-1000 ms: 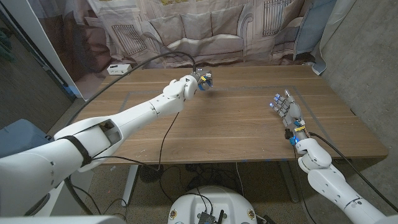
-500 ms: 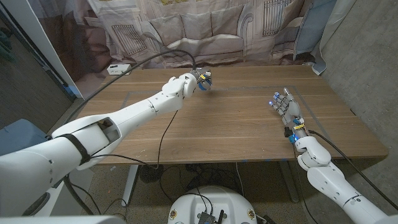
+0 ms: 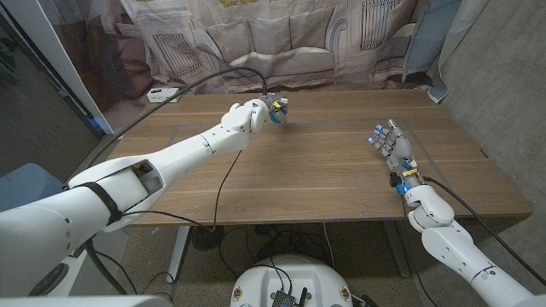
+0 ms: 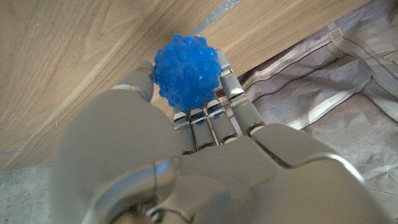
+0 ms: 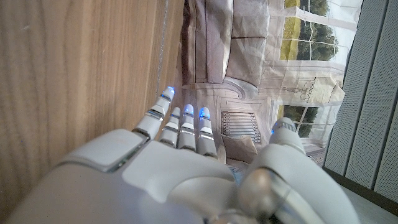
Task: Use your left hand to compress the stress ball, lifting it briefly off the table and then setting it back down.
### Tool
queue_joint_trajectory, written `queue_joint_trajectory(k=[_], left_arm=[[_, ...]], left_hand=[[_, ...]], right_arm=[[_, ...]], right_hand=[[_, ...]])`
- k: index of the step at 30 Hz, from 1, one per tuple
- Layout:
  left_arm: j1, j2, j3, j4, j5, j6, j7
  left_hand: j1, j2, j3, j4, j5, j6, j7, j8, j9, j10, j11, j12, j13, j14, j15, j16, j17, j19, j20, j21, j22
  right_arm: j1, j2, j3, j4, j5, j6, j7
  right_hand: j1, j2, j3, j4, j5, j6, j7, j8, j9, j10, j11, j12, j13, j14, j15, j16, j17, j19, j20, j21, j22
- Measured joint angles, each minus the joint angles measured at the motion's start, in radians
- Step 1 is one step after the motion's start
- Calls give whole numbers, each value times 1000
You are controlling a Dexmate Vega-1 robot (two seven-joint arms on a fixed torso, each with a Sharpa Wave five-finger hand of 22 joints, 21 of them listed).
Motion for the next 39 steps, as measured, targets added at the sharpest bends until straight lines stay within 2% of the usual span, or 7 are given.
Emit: queue_joint_trajectory(k=[6, 39], left_arm=[[-4, 0, 5, 1, 8, 4, -18], [-9, -23, 16, 60, -19, -22, -34]], left_hand=[[-8, -8, 0, 0, 0, -5, 5, 0, 0, -10, -1, 0, -5, -1, 1, 0, 0, -5, 5, -2, 0], [-29, 3, 0, 0, 0, -6, 7, 0, -9, -22, 1, 5, -19, -14, 3, 5, 0, -21, 21, -23, 0]], right_arm=[[-2, 2, -1, 0, 0, 1, -1], [-20, 9, 2, -7, -1, 6, -22]], right_hand=[[0, 0, 0, 0, 0, 0, 0, 0, 0, 0, 0, 0, 0, 0, 0, 0, 0, 0, 0, 0, 0], [5, 6, 0, 0, 0, 0, 0, 0, 0, 0, 0, 0, 0, 0, 0, 1, 0, 0, 0, 0, 0]])
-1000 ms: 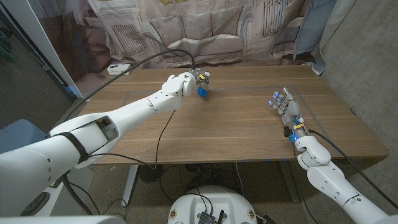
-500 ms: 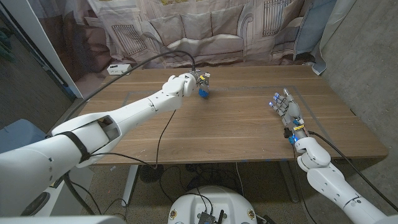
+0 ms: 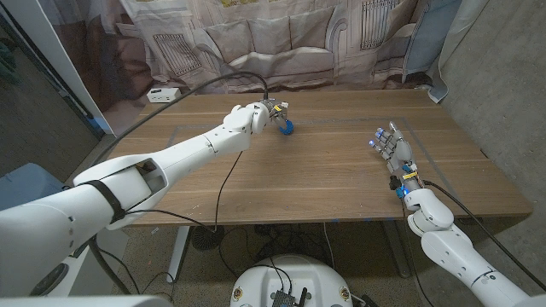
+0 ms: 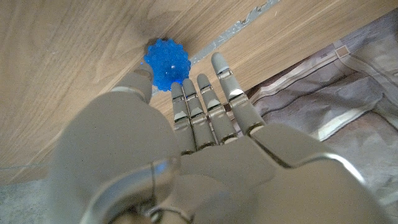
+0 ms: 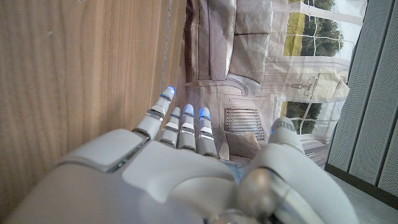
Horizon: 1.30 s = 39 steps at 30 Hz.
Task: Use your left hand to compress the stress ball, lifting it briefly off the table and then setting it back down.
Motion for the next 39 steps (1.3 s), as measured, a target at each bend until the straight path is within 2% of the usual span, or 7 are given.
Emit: queue_joint_trajectory(k=[5, 10, 15, 23, 25, 30, 39], left_arm=[[4, 0, 0, 4, -8, -3, 2], [14, 4, 0, 4, -15, -4, 12], [31, 10, -9, 2, -26, -6, 31], [67, 16, -33, 1, -55, -19, 75], [78, 18, -42, 4, -75, -28, 101], [106, 23, -64, 7, -107, -45, 144], [164, 29, -114, 8, -175, -88, 246]], left_hand=[[-4, 4, -3, -3, -6, -23, 0, 0, -7, -38, 4, -1, -5, -55, 11, -5, 0, -31, 20, -22, 1], [-24, 10, -10, -10, -6, -86, -2, -4, -16, -120, 16, -12, -18, -148, 33, -12, 0, -96, 51, -60, 3], [-48, 11, -18, -12, -9, -136, -5, -11, -23, -183, 27, -12, -28, -216, 46, -12, 3, -159, 69, -95, 2], [-102, 17, -39, 0, -12, -188, -3, -15, -33, -245, 46, -12, -39, -277, 63, -12, 0, -230, 72, -136, 2], [-108, 21, -42, 3, -13, -201, -3, -16, -37, -255, 51, -12, -42, -279, 64, -12, 0, -237, 79, -138, 2], [-124, 21, -43, 4, -13, -219, -7, -16, -40, -266, 62, -10, -50, -289, 64, -12, 0, -255, 73, -153, 2], [-134, 10, -51, 4, -13, -253, -6, -16, -46, -286, 61, -7, -60, -315, 65, -12, -5, -276, 76, -172, 6]], right_arm=[[-2, 0, 0, -4, -1, -3, -2], [-5, -1, -1, -9, -2, -7, -6], [-9, -3, -1, -16, -5, -11, -11], [-14, -5, -2, -24, -7, -16, -17], [-15, -5, -2, -26, -7, -17, -18], [-16, -5, -4, -27, -8, -20, -19], [-13, -2, -10, -26, -8, -22, -20]], right_hand=[[0, 0, 0, 0, 0, 0, 0, 0, 0, 0, 0, 0, 0, 0, 0, 0, 0, 0, 0, 0, 0], [0, 0, 0, 0, 0, 0, 0, 0, 0, 0, 0, 0, 0, 0, 0, 0, 0, 0, 0, 0, 0], [0, 0, 0, 0, 0, 0, 0, 0, 0, 0, 0, 0, 0, 0, 0, 0, 0, 0, 0, 0, 0], [0, 0, 0, 0, 0, 0, 0, 0, 0, 0, 0, 0, 0, 0, 0, 0, 0, 0, 0, 0, 0], [0, 0, 0, 0, 0, 0, 0, 0, 0, 0, 0, 0, 0, 0, 0, 0, 0, 0, 0, 0, 0], [0, 0, 0, 0, 0, 0, 0, 0, 0, 0, 0, 0, 0, 0, 0, 0, 0, 0, 0, 0, 0], [0, 0, 0, 0, 0, 0, 0, 0, 0, 0, 0, 0, 0, 0, 0, 0, 0, 0, 0, 0, 0]])
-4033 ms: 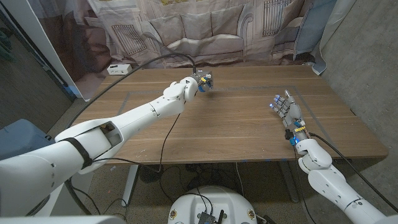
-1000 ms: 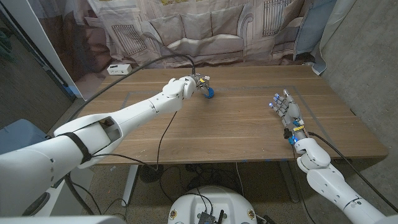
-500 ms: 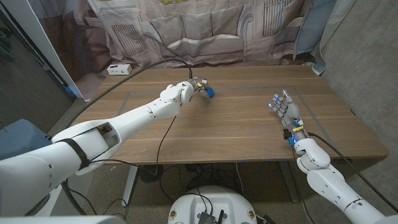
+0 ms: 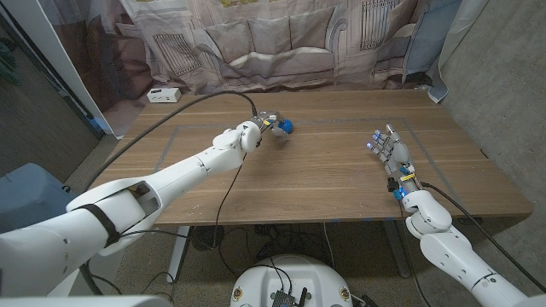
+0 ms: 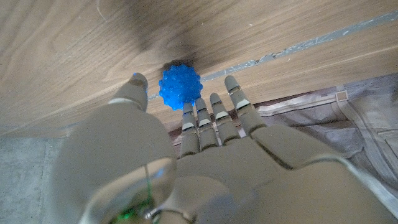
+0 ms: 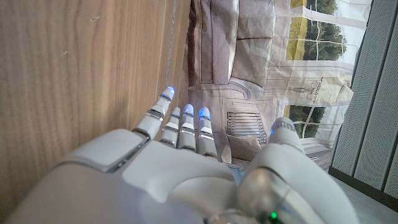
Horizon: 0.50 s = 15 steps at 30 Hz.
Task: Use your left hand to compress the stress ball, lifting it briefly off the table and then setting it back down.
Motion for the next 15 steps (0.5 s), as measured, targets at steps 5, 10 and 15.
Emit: queue_joint_trajectory(k=[5, 10, 15], left_arm=[[23, -1, -25, 5, -44, -21, 54], [46, -4, -51, 7, -78, -37, 93], [71, 3, -77, -10, -111, -53, 132]], left_hand=[[-7, 4, 0, 0, -4, -17, 4, 0, -5, -11, 10, 2, -5, -17, 6, 0, 0, -14, 3, -10, 1], [-18, 8, 0, 0, -4, -28, 4, 1, -5, -20, 12, 2, -9, -19, 8, 0, 0, -21, 7, -12, 1], [-18, 8, -4, 4, -4, -33, 10, 1, -9, -20, 12, 2, -11, -19, 8, 4, 0, -26, 2, -18, 1]], right_arm=[[4, 2, -4, 4, 0, -1, 0], [6, 4, -6, 7, 0, -2, 1], [6, 4, -6, 8, 0, -2, 1]], right_hand=[[0, 0, 0, 0, 0, 0, 0, 0, 0, 0, 0, 0, 0, 0, 0, 0, 0, 0, 0, 0, 0], [3, -3, 0, 0, 0, 0, 0, 0, 0, 0, 0, 0, 0, 0, 0, 0, 0, 0, 0, 0, 0], [7, -7, 0, 0, 0, 0, 0, 0, 0, 0, 0, 0, 0, 0, 0, 0, 0, 0, 0, 0, 0]])
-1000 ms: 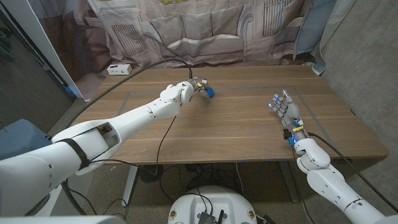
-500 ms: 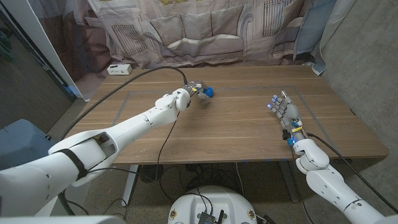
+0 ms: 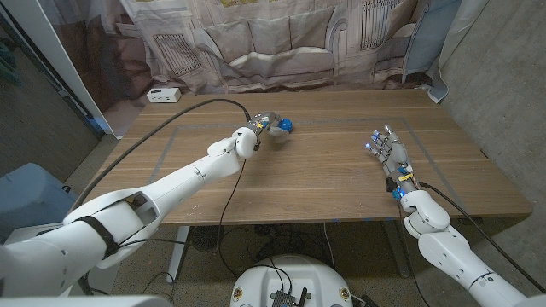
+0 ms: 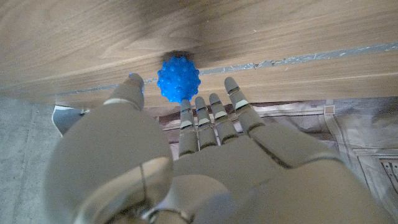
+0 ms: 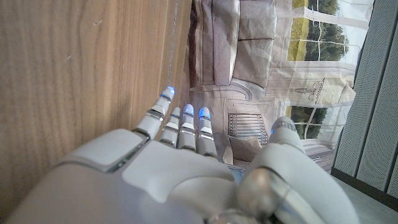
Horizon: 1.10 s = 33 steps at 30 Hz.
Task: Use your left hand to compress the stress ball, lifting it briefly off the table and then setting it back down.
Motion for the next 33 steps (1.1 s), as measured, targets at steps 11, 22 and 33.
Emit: queue_joint_trajectory(k=[11, 22, 33], left_arm=[[48, 19, -52, -25, -55, -55, 76], [81, 33, -81, -51, -88, -103, 121], [112, 40, -106, -75, -112, -133, 150]], left_hand=[[-24, -24, -18, -7, -6, -17, 9, 0, -6, -3, -3, 5, -11, -9, -9, 0, -4, -6, -6, -9, -1], [-150, -80, -85, 30, -19, -107, 27, 0, -23, -57, 15, 5, -38, -60, 1, 0, -2, -39, 12, -49, -1], [-221, -74, -114, 59, -19, -138, 52, 0, -28, -66, 24, 9, -54, -70, 9, 4, 1, -58, -5, -68, 0]], right_arm=[[-4, -5, 3, 0, 4, 1, 9], [2, -22, 11, 18, 40, -1, 64], [23, -49, 12, 42, 67, -16, 137]], right_hand=[[0, 0, 0, 0, 0, 0, 0, 0, 0, 0, 0, 0, 0, 6, -5, 0, 0, 9, -9, 0, 0], [0, 0, 0, 0, 0, 0, 0, 0, 0, 0, 0, 0, 0, 5, -5, 0, 2, 14, -14, 0, 0], [0, 0, -4, 4, 0, 0, 0, 0, 0, 0, 0, 0, 0, 5, -5, 0, 2, 14, -14, 0, 0]])
